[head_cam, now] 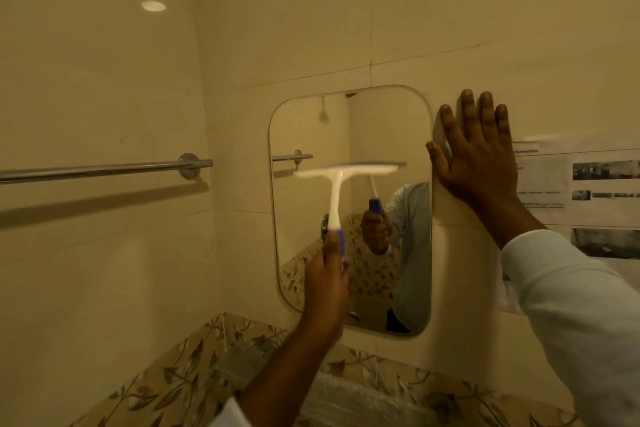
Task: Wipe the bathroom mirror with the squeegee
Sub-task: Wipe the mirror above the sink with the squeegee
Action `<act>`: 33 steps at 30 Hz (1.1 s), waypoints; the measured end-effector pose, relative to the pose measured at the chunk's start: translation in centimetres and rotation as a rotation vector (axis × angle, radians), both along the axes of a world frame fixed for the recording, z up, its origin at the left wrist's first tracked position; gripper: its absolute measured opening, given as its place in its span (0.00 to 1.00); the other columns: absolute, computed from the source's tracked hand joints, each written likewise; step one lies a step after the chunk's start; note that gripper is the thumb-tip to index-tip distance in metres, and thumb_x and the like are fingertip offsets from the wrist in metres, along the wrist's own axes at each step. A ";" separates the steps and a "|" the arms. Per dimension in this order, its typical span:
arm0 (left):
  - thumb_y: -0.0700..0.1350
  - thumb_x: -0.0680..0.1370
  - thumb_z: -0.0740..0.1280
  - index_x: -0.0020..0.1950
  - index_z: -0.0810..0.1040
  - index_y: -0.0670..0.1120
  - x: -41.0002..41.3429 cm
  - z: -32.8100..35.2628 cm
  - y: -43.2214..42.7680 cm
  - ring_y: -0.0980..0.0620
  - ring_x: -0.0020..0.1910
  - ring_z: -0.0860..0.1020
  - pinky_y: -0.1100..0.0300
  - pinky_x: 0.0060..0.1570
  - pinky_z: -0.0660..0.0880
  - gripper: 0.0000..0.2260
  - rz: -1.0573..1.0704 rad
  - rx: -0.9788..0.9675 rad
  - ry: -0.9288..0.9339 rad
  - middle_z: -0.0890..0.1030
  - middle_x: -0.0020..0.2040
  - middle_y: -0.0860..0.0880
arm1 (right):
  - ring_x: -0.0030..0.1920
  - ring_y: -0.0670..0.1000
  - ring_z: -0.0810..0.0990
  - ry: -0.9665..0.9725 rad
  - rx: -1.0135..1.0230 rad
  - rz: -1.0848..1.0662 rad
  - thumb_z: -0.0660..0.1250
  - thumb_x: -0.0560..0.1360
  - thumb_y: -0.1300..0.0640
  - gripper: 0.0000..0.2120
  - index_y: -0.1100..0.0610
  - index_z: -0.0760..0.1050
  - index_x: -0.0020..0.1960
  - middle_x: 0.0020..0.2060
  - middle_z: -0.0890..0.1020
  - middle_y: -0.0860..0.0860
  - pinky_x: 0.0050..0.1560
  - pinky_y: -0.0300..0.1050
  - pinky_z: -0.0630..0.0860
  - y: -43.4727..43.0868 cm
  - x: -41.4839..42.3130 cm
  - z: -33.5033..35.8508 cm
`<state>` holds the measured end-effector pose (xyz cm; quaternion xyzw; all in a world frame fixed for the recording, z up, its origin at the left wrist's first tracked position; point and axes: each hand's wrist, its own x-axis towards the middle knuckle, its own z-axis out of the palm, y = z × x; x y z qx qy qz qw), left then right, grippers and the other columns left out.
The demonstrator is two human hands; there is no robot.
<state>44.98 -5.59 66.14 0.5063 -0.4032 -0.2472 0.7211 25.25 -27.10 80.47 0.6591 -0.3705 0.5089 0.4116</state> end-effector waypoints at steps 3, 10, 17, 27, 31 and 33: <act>0.71 0.78 0.58 0.43 0.75 0.47 -0.3 6.4 -2.0 0.55 0.24 0.67 0.61 0.25 0.65 0.27 -0.037 -0.095 -0.007 0.72 0.30 0.51 | 0.84 0.62 0.43 -0.004 0.004 -0.004 0.47 0.84 0.35 0.35 0.53 0.50 0.85 0.84 0.46 0.58 0.82 0.62 0.44 0.0 0.0 0.0; 0.72 0.78 0.60 0.44 0.75 0.47 -1.1 12.2 -5.0 0.56 0.22 0.67 0.63 0.22 0.65 0.27 -0.121 -0.115 0.009 0.71 0.27 0.52 | 0.84 0.62 0.43 0.003 0.007 -0.018 0.48 0.84 0.36 0.35 0.53 0.50 0.85 0.84 0.47 0.59 0.82 0.62 0.45 0.4 0.0 0.0; 0.72 0.77 0.60 0.41 0.74 0.48 -0.2 9.9 -5.4 0.56 0.22 0.65 0.63 0.23 0.62 0.26 -0.082 -0.076 -0.033 0.71 0.28 0.53 | 0.84 0.62 0.43 0.002 0.008 -0.017 0.48 0.84 0.36 0.35 0.53 0.50 0.85 0.84 0.48 0.59 0.82 0.62 0.45 0.4 0.0 0.0; 0.72 0.78 0.58 0.40 0.75 0.50 0.1 3.9 -4.5 0.57 0.25 0.67 0.60 0.26 0.64 0.26 -0.010 -0.019 -0.121 0.72 0.29 0.53 | 0.84 0.62 0.43 0.001 0.021 -0.015 0.47 0.84 0.35 0.36 0.53 0.49 0.85 0.84 0.47 0.59 0.82 0.63 0.46 0.5 0.1 0.0; 0.72 0.76 0.59 0.38 0.74 0.51 0.1 2.1 -4.3 0.56 0.25 0.66 0.60 0.26 0.63 0.25 -0.037 -0.021 -0.102 0.71 0.29 0.53 | 0.84 0.62 0.44 -0.003 0.012 -0.021 0.47 0.84 0.35 0.35 0.53 0.50 0.85 0.84 0.47 0.59 0.82 0.63 0.47 0.5 0.1 0.0; 0.72 0.75 0.59 0.38 0.74 0.51 0.1 1.4 -4.2 0.56 0.25 0.65 0.60 0.25 0.62 0.25 -0.042 -0.011 -0.096 0.70 0.29 0.53 | 0.84 0.62 0.44 -0.002 0.012 -0.020 0.47 0.84 0.36 0.35 0.53 0.50 0.85 0.84 0.47 0.59 0.82 0.63 0.47 0.4 0.1 0.0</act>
